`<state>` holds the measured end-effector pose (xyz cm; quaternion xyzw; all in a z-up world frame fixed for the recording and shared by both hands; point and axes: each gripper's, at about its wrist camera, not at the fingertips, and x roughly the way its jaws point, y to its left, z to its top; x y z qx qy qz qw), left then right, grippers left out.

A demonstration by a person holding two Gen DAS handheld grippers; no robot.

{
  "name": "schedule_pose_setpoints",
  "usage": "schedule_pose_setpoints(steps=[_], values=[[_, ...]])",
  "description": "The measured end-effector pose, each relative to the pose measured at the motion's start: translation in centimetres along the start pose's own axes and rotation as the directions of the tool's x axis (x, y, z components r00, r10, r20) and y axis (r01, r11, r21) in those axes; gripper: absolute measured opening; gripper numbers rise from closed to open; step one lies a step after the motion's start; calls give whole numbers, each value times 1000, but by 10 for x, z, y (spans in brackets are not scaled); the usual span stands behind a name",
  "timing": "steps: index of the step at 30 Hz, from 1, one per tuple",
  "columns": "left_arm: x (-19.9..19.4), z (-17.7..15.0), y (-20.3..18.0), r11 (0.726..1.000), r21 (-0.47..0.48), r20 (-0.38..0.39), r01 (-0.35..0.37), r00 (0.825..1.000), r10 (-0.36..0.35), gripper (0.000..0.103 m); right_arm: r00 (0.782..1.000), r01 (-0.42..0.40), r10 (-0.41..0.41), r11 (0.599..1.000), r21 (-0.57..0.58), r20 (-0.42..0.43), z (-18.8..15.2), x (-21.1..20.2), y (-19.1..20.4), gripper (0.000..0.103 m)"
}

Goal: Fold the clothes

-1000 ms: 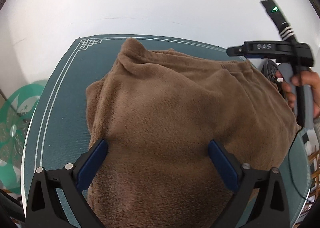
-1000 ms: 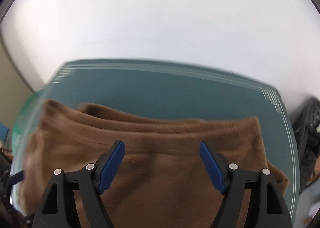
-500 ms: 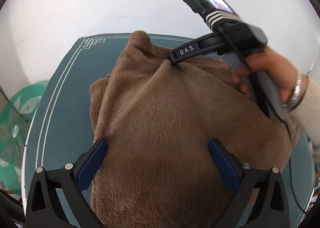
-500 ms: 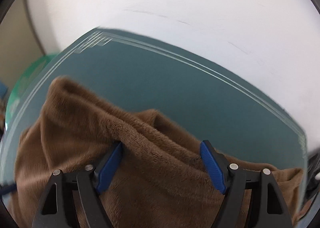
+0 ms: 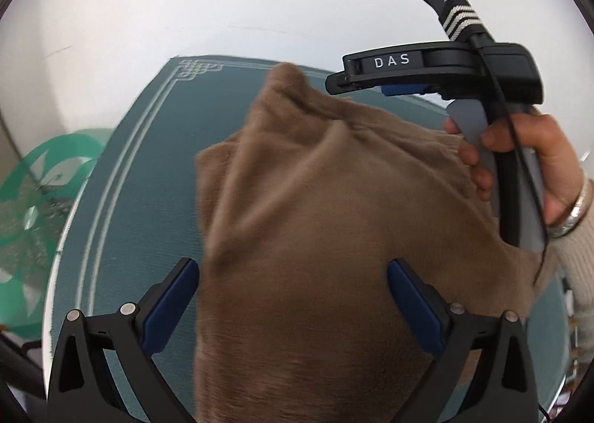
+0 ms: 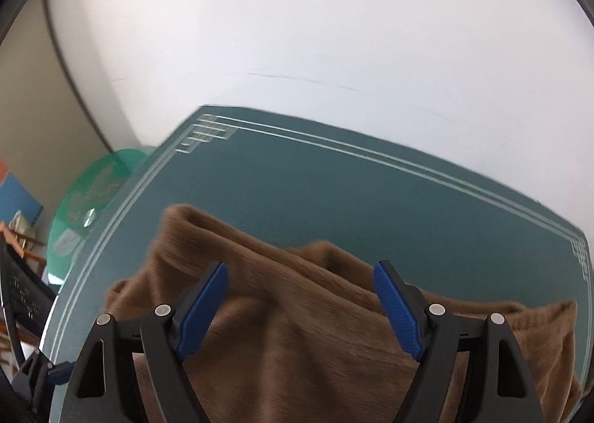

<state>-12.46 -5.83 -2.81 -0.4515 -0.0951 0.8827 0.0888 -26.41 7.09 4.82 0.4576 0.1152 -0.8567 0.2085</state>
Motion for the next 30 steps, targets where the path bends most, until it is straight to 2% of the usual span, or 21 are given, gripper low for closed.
schedule_pose_setpoints(steps=[2,5,7,10,12,18,22,24,26,28,30], values=[[6,-1,8,999,-35,-26,27,999,-28,102,999,30,-31,999,-29,-36,2,17,10,81],[7,-3,6,1000,-22,-30,19,999,-20,102,992,100,-104,993,-64,-75,4,46,21,81],[8,-4,3,1000,-11,-27,8,1000,-8,102,984,166,-170,983,-83,-43,9,53,26,88],[7,-5,0,1000,1,-25,-4,1000,4,102,965,261,-263,958,-120,4,14,59,36,89],[6,-6,1,1000,1,-25,-1,1000,1,102,960,278,-278,951,-133,14,14,58,40,89],[0,-7,-1,1000,9,-18,-10,1000,10,102,980,195,-191,975,-109,49,4,14,18,89],[-9,-3,-7,999,35,13,-31,999,31,102,981,189,-185,980,-68,63,-14,-35,-22,89],[-16,0,-13,998,56,41,-18,999,16,102,991,131,-132,991,9,34,-34,-62,-58,89],[-22,1,-24,995,95,69,7,998,-14,102,999,40,-40,994,106,-9,-59,-81,-96,89],[-27,-2,-39,989,149,85,26,996,-39,102,997,-36,46,984,172,-56,-84,-89,-124,89],[-19,-6,-52,976,215,75,16,997,-33,102,997,-17,32,982,191,-72,-103,-84,-138,89]])
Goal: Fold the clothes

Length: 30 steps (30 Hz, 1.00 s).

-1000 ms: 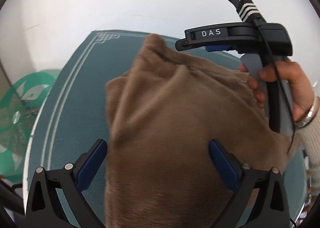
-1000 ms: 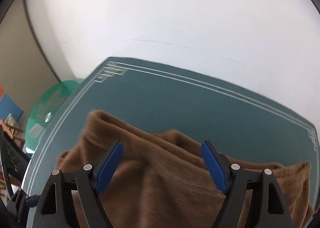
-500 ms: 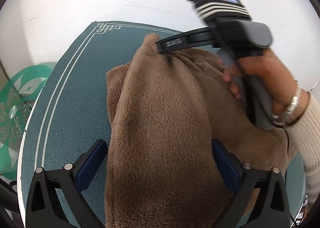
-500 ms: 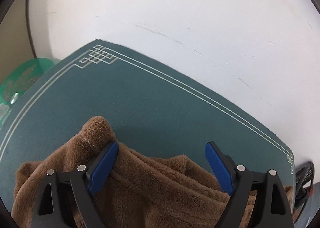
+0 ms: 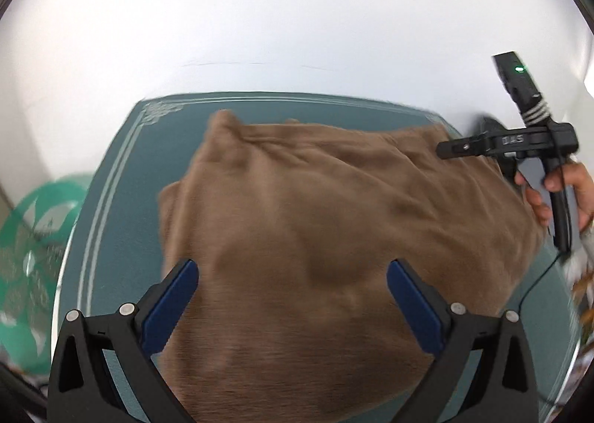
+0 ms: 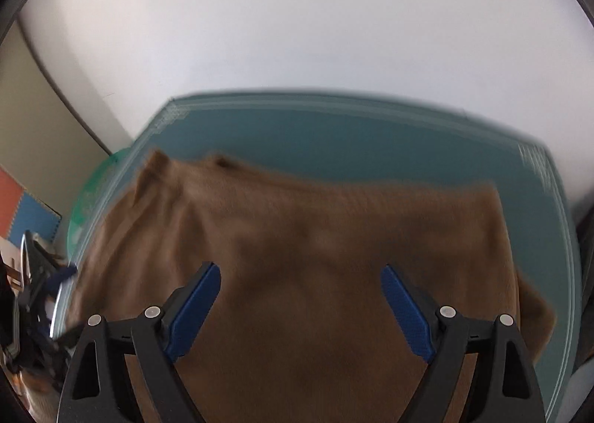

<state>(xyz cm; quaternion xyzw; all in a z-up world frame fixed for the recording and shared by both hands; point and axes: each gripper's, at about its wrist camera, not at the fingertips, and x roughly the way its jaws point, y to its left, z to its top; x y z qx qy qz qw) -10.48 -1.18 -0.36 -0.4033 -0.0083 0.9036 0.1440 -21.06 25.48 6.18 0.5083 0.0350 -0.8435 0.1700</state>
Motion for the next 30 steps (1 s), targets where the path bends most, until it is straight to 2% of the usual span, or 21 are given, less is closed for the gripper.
schedule_pose_setpoints(steps=[3,6,10,13,17,19,22,24,26,30], values=[[24,-7,-11,996,81,-56,-41,997,46,102,999,46,-46,999,23,-9,-21,11,-24,89],[30,-9,-5,997,76,-56,-6,998,11,102,996,93,-92,995,45,-18,-43,22,-48,94],[29,-10,-1,997,72,-64,-1,998,6,102,991,133,-133,991,34,-10,-47,21,-44,94],[20,-8,-5,997,74,-84,-21,996,27,102,991,130,-131,990,54,30,-51,-4,-38,94],[-2,-9,-13,994,101,-73,-49,996,56,103,990,37,-40,999,20,134,-81,-61,-27,94],[-10,-10,-17,991,117,-66,-61,995,69,103,991,11,-8,1000,-19,136,-101,-70,-18,94],[2,-13,-18,988,110,-83,-104,990,113,103,995,10,-4,998,-58,99,-127,-59,-11,94],[13,-19,-14,990,92,-108,-109,987,119,102,996,37,-29,996,-84,90,-149,-57,-17,94],[16,-26,-7,994,62,-111,-85,990,91,103,991,75,-59,989,-129,124,-162,-54,-18,95],[16,-27,-7,992,68,-111,-105,988,112,103,981,114,-91,984,-136,170,-169,-40,-9,99]])
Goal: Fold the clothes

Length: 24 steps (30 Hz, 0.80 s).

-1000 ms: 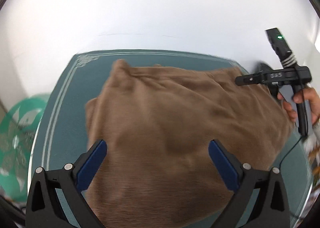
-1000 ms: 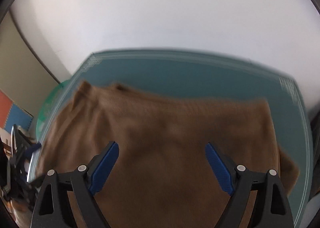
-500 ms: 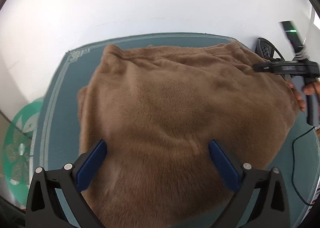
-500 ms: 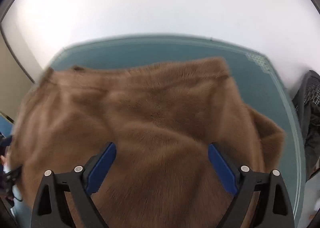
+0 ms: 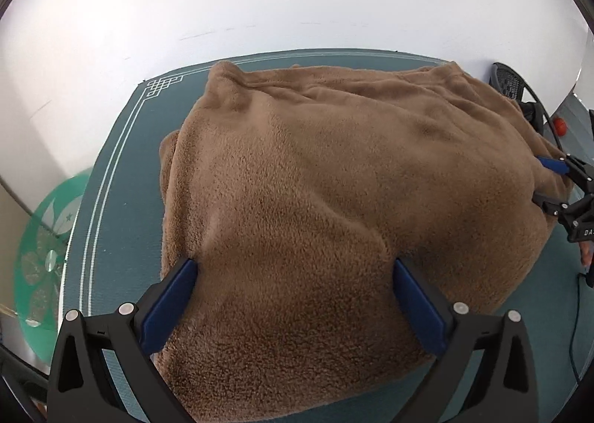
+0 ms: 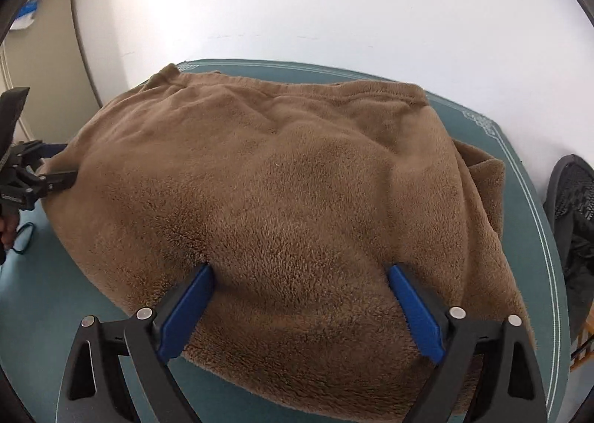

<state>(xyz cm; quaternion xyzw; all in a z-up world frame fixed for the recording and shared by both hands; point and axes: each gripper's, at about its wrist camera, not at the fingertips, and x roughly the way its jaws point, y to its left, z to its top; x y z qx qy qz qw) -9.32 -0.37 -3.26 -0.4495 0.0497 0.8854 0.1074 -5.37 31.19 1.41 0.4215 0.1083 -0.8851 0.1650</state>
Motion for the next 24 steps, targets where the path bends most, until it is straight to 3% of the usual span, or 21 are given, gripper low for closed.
schedule_pose_setpoints(steps=[5,8,10,15,21,24], values=[[-3,7,-4,999,-13,-50,-34,998,33,103,999,-38,37,998,49,18,1,-4,-4,102],[-20,3,-12,998,-58,-57,-16,998,13,103,995,-83,73,983,165,68,-6,-32,-18,102],[-34,0,-19,996,-86,-50,10,999,-14,103,983,-150,114,949,278,141,-24,-64,-37,102],[-54,-1,-62,994,-44,2,104,995,-104,103,954,-292,211,809,510,212,-74,-80,-85,102],[-51,12,-103,985,9,13,171,985,-171,103,907,-419,290,565,711,304,-128,-88,-138,102],[-42,16,-104,979,-30,16,201,980,-201,103,904,-425,294,523,739,311,-125,-79,-140,102]])
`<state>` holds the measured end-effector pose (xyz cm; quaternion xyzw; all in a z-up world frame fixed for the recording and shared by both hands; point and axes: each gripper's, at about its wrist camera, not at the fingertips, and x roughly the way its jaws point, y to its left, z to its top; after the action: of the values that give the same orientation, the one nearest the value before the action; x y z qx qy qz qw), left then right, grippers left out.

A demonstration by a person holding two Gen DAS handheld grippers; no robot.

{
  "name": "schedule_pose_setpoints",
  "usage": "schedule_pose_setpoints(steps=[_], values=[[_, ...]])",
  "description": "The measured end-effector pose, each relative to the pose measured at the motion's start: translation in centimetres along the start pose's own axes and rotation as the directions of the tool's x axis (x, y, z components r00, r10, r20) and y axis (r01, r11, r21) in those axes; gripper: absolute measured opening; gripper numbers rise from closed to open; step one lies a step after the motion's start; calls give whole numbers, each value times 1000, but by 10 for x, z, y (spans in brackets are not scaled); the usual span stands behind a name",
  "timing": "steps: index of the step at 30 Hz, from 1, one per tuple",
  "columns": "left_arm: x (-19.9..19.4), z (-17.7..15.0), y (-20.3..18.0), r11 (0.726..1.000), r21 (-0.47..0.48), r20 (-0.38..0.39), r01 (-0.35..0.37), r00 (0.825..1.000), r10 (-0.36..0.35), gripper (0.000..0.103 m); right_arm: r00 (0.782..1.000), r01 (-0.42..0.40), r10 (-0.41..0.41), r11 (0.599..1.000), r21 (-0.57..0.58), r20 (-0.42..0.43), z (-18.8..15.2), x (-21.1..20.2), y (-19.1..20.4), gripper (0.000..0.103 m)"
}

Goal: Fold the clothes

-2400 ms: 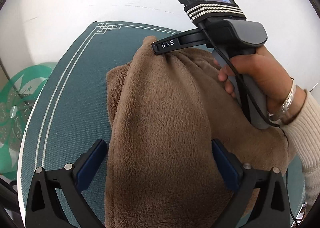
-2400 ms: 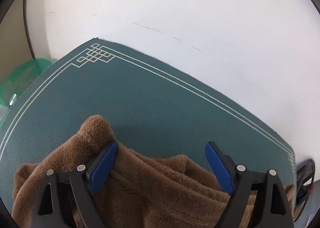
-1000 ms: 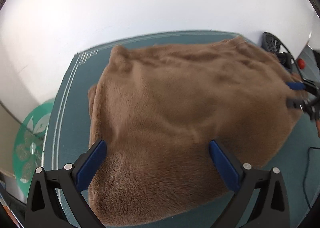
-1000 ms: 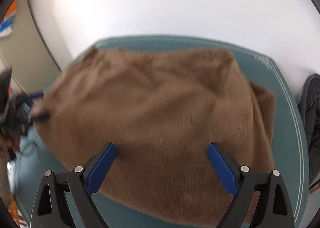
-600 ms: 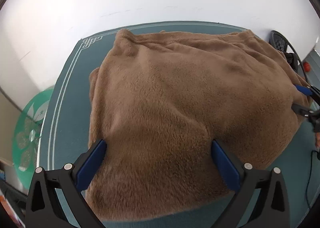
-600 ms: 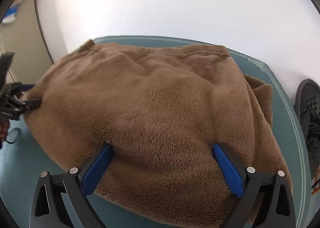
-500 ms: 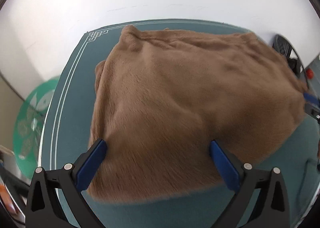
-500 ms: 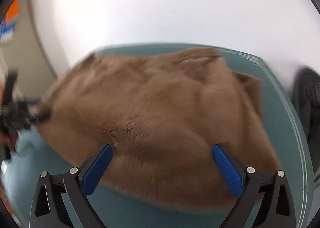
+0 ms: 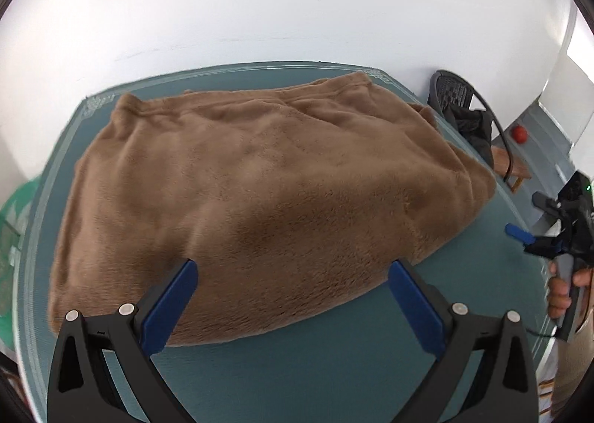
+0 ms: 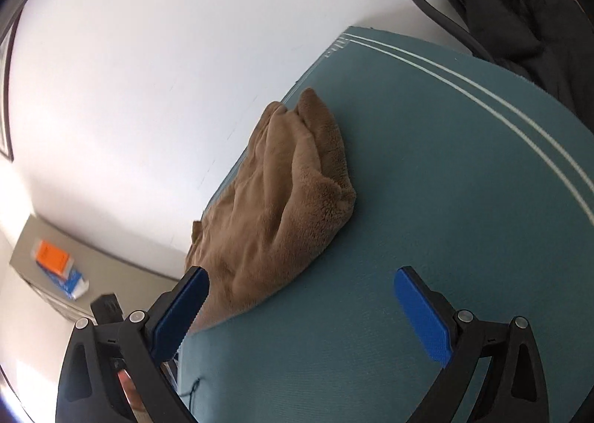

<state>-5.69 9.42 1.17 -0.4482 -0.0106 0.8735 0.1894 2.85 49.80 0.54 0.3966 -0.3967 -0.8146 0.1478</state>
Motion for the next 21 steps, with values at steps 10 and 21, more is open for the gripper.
schedule_pose_setpoints(steps=[10,21], values=[[15,-16,43,981,-145,11,127,992,-127,103,994,111,-110,993,30,-26,11,64,26,102],[17,-20,50,973,-152,36,176,984,-172,103,968,186,-192,981,53,164,14,96,42,101]])
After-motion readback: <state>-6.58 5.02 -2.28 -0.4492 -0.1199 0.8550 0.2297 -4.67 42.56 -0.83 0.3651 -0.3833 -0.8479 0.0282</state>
